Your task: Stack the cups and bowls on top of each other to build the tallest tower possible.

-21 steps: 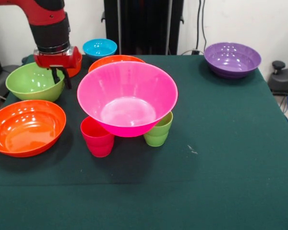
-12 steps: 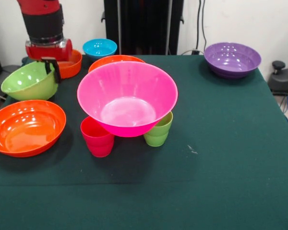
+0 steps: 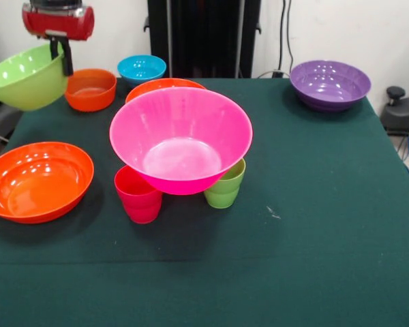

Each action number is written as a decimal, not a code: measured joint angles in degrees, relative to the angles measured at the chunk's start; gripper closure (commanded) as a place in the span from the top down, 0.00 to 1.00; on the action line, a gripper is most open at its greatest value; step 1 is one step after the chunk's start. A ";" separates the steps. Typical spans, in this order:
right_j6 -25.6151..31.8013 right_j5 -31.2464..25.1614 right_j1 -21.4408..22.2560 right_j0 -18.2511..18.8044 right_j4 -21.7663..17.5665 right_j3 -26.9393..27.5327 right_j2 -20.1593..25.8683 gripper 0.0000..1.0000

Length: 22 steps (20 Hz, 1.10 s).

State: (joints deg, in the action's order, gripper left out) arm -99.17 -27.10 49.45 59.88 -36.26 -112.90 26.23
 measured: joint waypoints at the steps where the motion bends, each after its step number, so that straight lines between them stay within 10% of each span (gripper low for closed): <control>1: 0.00 -0.18 0.99 -0.38 0.44 -0.43 0.00 0.00; 22: 0.00 -7.96 8.24 -18.82 10.02 -0.69 -1.30 0.00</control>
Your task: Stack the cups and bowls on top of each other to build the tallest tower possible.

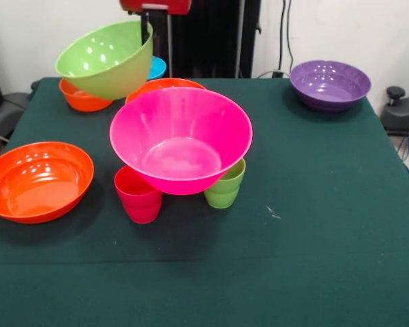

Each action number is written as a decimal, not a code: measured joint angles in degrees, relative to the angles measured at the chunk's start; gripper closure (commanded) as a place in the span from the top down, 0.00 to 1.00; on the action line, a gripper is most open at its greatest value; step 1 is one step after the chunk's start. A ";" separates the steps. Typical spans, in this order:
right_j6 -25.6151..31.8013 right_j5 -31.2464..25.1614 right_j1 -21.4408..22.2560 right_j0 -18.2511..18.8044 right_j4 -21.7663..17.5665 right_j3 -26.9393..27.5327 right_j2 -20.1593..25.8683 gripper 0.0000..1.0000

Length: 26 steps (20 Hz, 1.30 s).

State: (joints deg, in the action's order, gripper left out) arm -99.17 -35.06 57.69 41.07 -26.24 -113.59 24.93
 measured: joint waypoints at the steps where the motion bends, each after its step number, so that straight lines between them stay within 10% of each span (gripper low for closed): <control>1: 0.00 -1.28 0.03 -0.20 0.33 0.51 -0.06 0.00; 11: 0.00 -21.60 -0.55 -1.25 2.59 13.88 -1.75 0.00; 26: -4.47 -22.26 -1.98 -10.71 3.14 19.95 -5.42 0.00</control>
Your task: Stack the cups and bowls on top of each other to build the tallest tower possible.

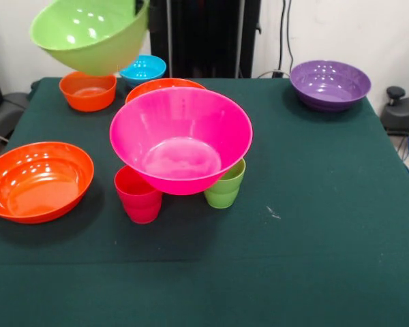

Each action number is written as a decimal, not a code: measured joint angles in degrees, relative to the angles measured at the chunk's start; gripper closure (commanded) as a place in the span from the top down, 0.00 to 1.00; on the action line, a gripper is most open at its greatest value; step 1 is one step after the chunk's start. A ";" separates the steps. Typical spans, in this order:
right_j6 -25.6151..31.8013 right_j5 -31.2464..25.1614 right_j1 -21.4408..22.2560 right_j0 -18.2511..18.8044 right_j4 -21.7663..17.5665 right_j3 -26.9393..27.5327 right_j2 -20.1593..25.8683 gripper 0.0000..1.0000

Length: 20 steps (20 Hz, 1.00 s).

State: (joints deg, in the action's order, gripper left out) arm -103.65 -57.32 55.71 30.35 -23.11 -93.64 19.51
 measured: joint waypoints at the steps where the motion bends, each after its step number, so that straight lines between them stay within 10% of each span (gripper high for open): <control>1: -0.39 0.21 0.15 -0.70 0.10 -0.07 -0.15 0.00; 20: -1.74 3.94 7.37 0.96 1.81 -4.92 -5.38 0.00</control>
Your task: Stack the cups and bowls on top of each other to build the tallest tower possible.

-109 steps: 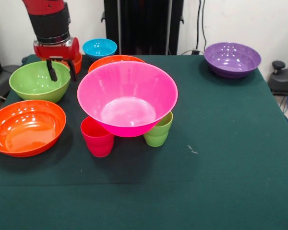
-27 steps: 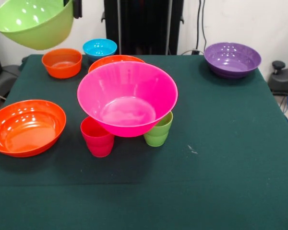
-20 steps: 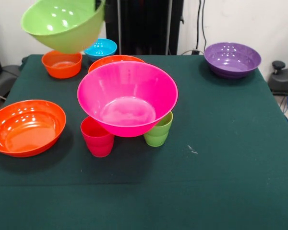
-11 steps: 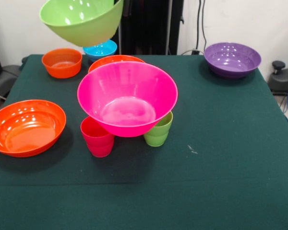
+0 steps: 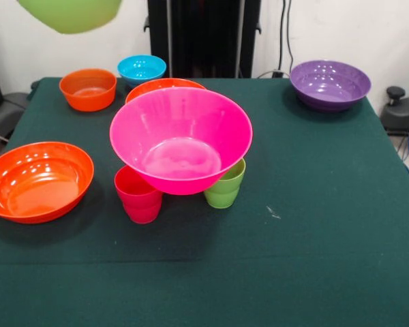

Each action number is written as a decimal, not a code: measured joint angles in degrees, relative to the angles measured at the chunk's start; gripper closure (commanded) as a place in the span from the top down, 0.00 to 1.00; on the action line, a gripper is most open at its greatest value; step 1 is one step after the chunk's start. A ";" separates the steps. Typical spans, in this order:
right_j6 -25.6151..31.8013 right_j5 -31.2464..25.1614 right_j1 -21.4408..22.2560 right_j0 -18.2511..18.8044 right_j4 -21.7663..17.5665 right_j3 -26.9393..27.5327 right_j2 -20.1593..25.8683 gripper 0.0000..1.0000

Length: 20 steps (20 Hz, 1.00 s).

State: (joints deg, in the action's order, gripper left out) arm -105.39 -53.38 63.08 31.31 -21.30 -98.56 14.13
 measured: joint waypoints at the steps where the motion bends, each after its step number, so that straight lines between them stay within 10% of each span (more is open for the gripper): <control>1: 0.00 0.34 0.04 0.02 0.00 -0.01 -0.38 0.00; 20: -0.45 8.66 -3.57 -4.31 0.01 -0.01 -6.16 0.00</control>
State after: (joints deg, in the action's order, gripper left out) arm -105.84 -44.72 59.51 27.01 -21.29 -98.57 7.97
